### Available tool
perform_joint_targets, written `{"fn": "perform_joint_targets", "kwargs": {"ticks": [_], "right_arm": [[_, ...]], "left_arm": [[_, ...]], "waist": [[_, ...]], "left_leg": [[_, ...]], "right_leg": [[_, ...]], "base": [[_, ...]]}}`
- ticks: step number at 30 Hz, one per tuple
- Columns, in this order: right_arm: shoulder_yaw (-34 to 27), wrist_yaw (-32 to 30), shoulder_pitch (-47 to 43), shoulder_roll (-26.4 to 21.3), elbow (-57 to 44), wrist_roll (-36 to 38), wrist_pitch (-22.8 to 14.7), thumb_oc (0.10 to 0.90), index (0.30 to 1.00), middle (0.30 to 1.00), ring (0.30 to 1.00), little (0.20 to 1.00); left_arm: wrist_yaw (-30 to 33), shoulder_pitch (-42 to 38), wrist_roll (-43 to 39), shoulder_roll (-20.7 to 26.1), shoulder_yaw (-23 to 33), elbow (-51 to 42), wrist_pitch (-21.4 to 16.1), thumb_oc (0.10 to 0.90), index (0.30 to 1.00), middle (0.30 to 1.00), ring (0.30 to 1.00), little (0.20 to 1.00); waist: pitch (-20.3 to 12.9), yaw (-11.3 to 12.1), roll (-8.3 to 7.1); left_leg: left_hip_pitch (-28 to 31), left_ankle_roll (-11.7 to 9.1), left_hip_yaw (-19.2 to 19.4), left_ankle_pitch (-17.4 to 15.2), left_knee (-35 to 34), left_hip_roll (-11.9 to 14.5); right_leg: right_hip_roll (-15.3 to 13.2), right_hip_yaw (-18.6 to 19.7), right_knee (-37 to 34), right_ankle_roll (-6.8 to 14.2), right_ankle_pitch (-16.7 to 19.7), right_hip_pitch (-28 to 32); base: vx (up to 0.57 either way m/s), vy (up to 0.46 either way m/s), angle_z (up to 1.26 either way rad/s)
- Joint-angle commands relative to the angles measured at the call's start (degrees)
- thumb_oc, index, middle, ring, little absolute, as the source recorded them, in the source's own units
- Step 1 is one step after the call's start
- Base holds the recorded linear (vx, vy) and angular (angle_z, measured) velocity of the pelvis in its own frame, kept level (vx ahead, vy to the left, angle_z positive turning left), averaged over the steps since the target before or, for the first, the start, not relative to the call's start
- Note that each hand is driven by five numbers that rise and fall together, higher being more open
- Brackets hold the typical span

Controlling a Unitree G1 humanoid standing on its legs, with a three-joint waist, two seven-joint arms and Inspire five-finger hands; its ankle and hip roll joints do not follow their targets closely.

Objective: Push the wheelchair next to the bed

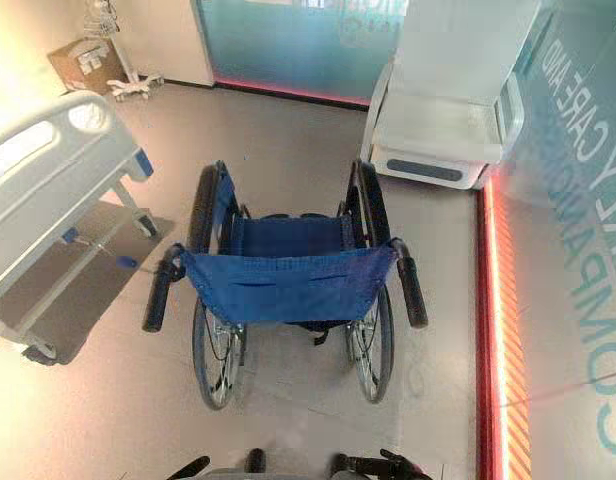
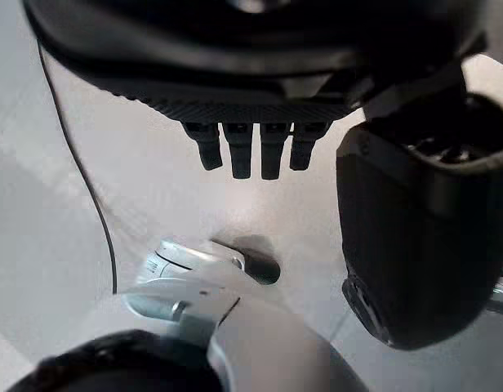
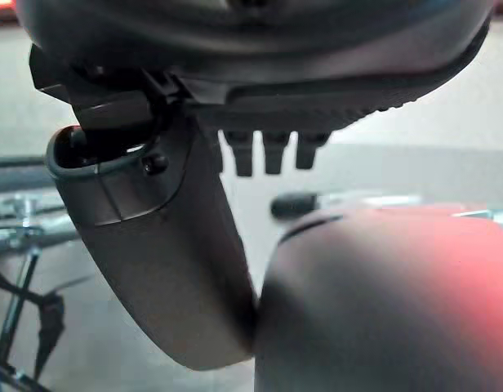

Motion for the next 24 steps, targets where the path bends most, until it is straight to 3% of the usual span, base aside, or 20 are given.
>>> {"fn": "perform_joint_targets", "kwargs": {"ticks": [1,24], "right_arm": [[1.73,-1.86,2.27,2.91,1.68,0.06,1.49,0.8,0.9,0.9,0.9,0.9],[1.31,-1.91,2.18,2.71,3.49,-1.43,1.57,0.8,0.9,0.9,0.9,0.9]], "left_arm": [[-0.3,-2.18,-0.36,-2.94,-0.44,2.53,0.7,0.8,0.9,0.9,0.9,0.9],[0.8,-2.21,1.13,-2.89,0.07,3.67,1.02,0.8,0.9,0.9,0.9,0.9]], "waist": [[-0.19,-0.46,-0.11],[-1.7,-0.77,-0.04]], "left_leg": [[-1.81,-0.76,2.45,-0.14,0.42,-0.03],[-0.23,-0.71,2.74,-0.83,-0.03,0.05]], "right_leg": [[-1.0,-1.43,1.12,-1.52,3.0,-2.49],[-1.07,-0.69,0.26,-1.17,2.95,-0.85]], "base": [[-0.9,0.259,0.04],[0.0,0.0,0.0]]}}
